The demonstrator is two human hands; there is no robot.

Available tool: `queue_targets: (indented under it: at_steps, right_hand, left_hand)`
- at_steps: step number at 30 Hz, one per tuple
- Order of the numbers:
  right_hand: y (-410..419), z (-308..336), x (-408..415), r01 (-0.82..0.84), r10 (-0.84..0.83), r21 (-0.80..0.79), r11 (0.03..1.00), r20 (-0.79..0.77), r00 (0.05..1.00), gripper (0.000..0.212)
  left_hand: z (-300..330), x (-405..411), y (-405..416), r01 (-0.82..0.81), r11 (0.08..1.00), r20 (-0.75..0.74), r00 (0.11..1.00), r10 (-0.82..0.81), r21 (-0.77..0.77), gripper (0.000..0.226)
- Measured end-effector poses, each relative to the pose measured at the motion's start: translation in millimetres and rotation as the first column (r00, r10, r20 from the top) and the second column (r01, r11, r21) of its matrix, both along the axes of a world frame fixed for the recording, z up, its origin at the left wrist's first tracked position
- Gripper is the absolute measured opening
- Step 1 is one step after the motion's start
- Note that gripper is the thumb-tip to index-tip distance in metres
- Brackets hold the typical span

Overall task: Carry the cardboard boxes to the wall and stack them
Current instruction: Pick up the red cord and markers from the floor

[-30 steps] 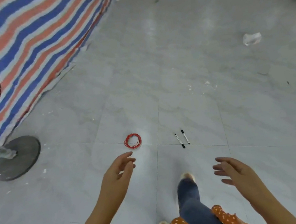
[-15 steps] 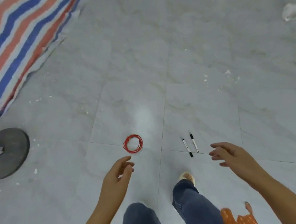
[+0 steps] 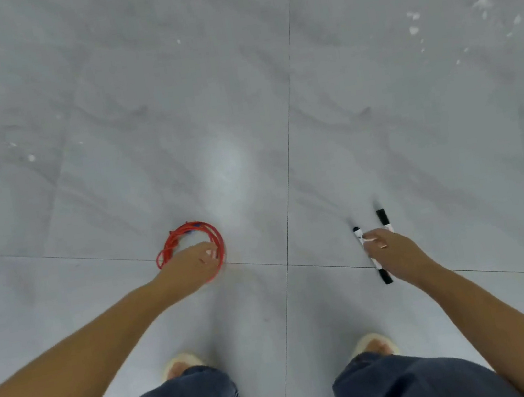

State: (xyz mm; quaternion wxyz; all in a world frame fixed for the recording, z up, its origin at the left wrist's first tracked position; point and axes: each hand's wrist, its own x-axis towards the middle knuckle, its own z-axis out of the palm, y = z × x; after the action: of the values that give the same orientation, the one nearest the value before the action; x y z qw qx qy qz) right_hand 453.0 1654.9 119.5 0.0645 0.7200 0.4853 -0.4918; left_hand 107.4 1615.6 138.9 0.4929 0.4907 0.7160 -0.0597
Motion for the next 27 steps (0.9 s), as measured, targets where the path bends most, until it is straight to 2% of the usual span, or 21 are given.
queue_targets:
  at_steps: [1,3,5,6,8,10,11,14,16,18,20,22,24,27]
  right_hand:
    - [1,-28,2,-0.023,0.023,-0.003,1.0,0.03,0.999,0.034]
    - [2,-78,7,-0.101,0.096,0.039,0.994,0.106,0.99,0.046]
    - [2,-114,14,-0.234,0.215,0.067,0.97,0.218,0.952,0.055]
    - [2,-127,18,-0.284,0.255,0.072,0.956,0.268,0.929,0.057]
    - [0,-142,23,-0.336,0.292,0.078,0.939,0.339,0.894,0.052]
    - [-2,-149,28,-0.334,0.283,0.08,0.939,0.37,0.885,0.039]
    - [-3,-151,29,-0.309,0.262,0.075,0.948,0.364,0.894,0.032]
    - [-5,-144,34,-0.181,0.122,0.179,0.967,0.299,0.947,0.027]
    - [-3,-135,43,-0.078,-0.017,0.326,0.942,0.277,0.961,0.032]
    - [5,-130,56,-0.041,-0.09,0.372,0.927,0.328,0.94,0.036]
    - [11,-133,70,-0.048,-0.092,0.324,0.945,0.403,0.911,0.041]
    - [12,-140,79,-0.065,-0.051,0.237,0.969,0.455,0.889,0.048]
    - [8,-152,81,-0.052,-0.041,0.195,0.979,0.443,0.896,0.047]
    - [7,-161,78,0.0,-0.086,0.196,0.981,0.43,0.899,0.04]
  left_hand:
    - [-28,-9,-1,0.032,0.999,-0.063,0.997,-0.033,-0.013,0.035]
    - [-82,-26,-9,0.204,0.978,-0.224,0.952,-0.209,-0.047,0.052]
    - [-119,-40,-17,0.408,0.905,-0.354,0.834,-0.424,-0.122,0.06]
    - [-134,-45,-22,0.511,0.855,-0.385,0.774,-0.502,-0.089,0.056]
    - [-155,-54,-27,0.696,0.719,-0.421,0.651,-0.631,-0.002,0.053]
    - [-166,-54,-29,0.755,0.654,-0.498,0.582,-0.643,0.038,0.054]
    - [-165,-51,-27,0.781,0.624,-0.49,0.546,-0.68,0.004,0.05]
    - [-156,-39,-18,0.695,0.717,-0.469,0.617,-0.632,-0.052,0.029]
    - [-152,-32,-7,0.588,0.809,-0.415,0.737,-0.534,0.001,0.014]
    - [-150,-25,1,0.472,0.876,-0.338,0.844,-0.416,0.097,0.012]
    - [-149,-17,10,0.336,0.926,-0.25,0.924,-0.29,0.17,0.013]
    - [-148,-10,17,0.253,0.939,-0.2,0.957,-0.208,0.234,0.008]
    - [-147,-4,21,0.174,0.946,-0.141,0.98,-0.139,0.273,0.012]
    - [-140,1,26,0.091,0.974,-0.118,0.991,-0.067,0.21,0.021]
